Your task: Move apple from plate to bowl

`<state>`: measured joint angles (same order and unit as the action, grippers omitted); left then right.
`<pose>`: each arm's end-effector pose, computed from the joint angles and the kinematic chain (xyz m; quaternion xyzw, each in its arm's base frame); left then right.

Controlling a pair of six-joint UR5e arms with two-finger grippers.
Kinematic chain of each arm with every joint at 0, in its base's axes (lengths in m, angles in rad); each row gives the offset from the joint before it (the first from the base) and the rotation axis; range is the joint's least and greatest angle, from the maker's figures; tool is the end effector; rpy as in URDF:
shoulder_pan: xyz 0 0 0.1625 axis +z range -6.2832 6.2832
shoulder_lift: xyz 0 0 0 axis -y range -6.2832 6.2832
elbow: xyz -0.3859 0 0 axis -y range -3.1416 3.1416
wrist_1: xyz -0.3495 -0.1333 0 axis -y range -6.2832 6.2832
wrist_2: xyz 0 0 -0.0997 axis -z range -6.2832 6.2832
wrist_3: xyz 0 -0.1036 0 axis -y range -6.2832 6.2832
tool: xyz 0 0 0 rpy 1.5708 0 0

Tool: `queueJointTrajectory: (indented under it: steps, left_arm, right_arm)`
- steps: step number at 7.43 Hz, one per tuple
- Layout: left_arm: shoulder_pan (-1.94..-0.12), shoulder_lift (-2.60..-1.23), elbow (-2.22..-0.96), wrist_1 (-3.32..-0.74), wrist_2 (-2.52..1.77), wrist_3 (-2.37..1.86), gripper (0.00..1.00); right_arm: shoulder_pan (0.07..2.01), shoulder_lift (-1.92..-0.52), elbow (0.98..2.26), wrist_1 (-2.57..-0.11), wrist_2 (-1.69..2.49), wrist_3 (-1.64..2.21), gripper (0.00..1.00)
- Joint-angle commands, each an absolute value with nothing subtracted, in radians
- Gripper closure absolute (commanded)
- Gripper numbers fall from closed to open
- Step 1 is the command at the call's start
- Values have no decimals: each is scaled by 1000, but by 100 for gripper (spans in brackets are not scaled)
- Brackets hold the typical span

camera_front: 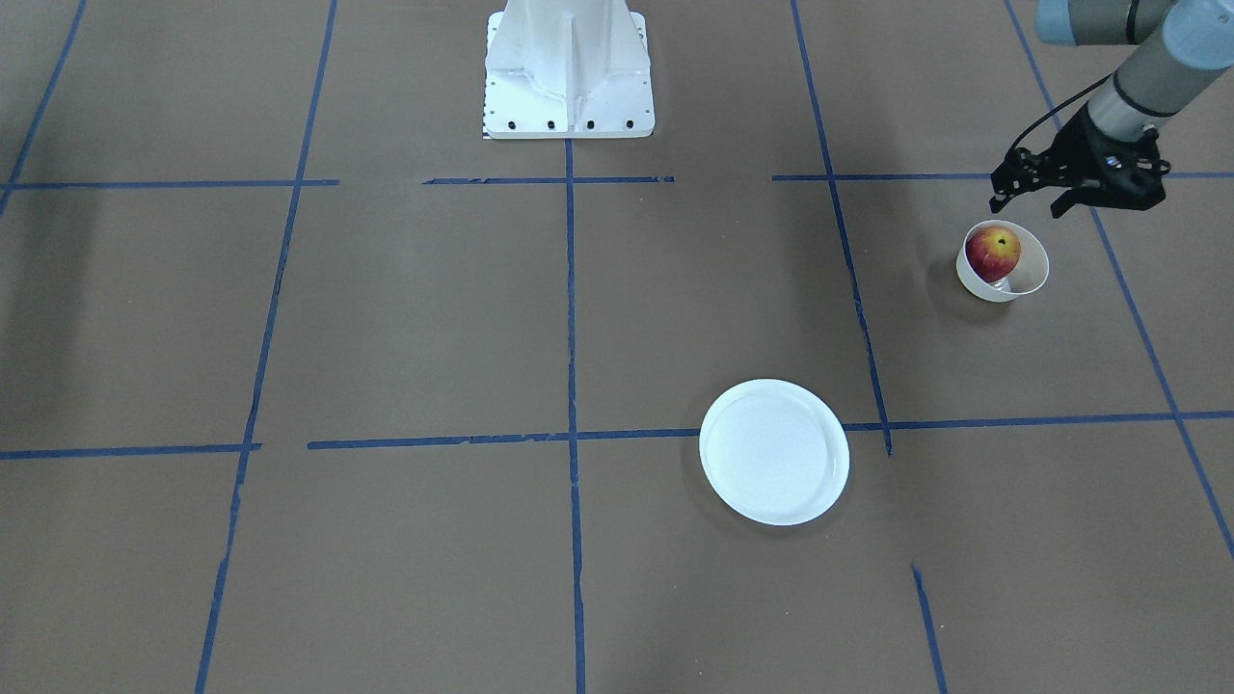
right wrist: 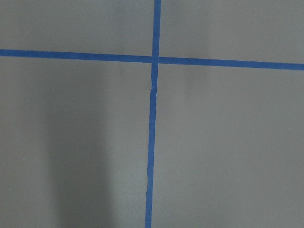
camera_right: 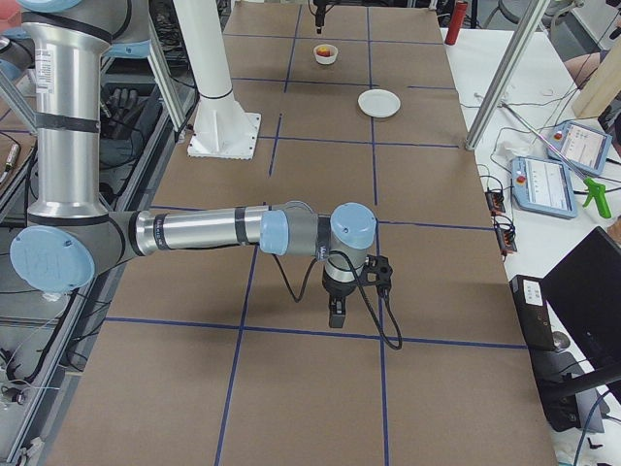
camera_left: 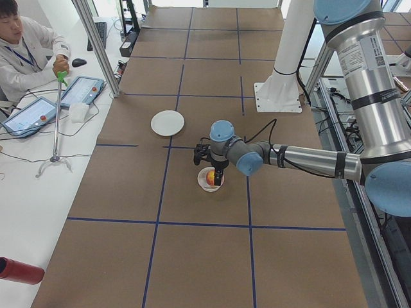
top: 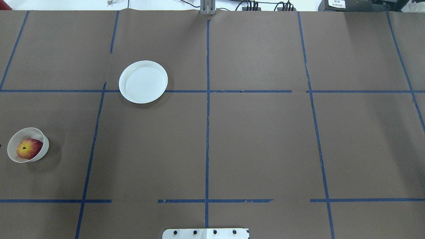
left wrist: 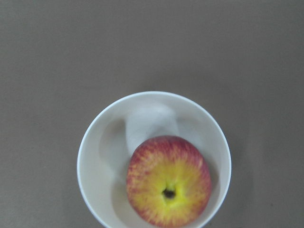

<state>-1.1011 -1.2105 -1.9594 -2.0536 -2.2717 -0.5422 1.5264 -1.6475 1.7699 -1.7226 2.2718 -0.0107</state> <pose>0.0941 -0.3324 0.5340 0.0467 0.4056 0.0538 0.9113 0.0480 -0.4172 0.5867 -0.0196 -0.3431 -0.0208 0.9389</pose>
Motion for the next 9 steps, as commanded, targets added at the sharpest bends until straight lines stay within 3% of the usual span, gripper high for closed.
queueJointTrajectory:
  steps: [1,4,5,9]
  left_arm:
    - [-1346,-1203,-1986,-1854,-2318,-200,9]
    - [-1595,-1216,-1979,-1625,-2315,218,6]
    - [-1600,-1204,-1986,-1621,-2316,215,0]
    - [-1606,-1184,-1980,-1624,-2359,212,0]
  right_arm:
    - [1526,-1647,1769,-1721,2272,-11,0]
    - [1526,-1647,1770,-1723,2272,-11,0]
    - [1526,-1647,1769,-1723,2272,-11,0]
    - [1526,-1647,1769,-1723,2272,-11,0]
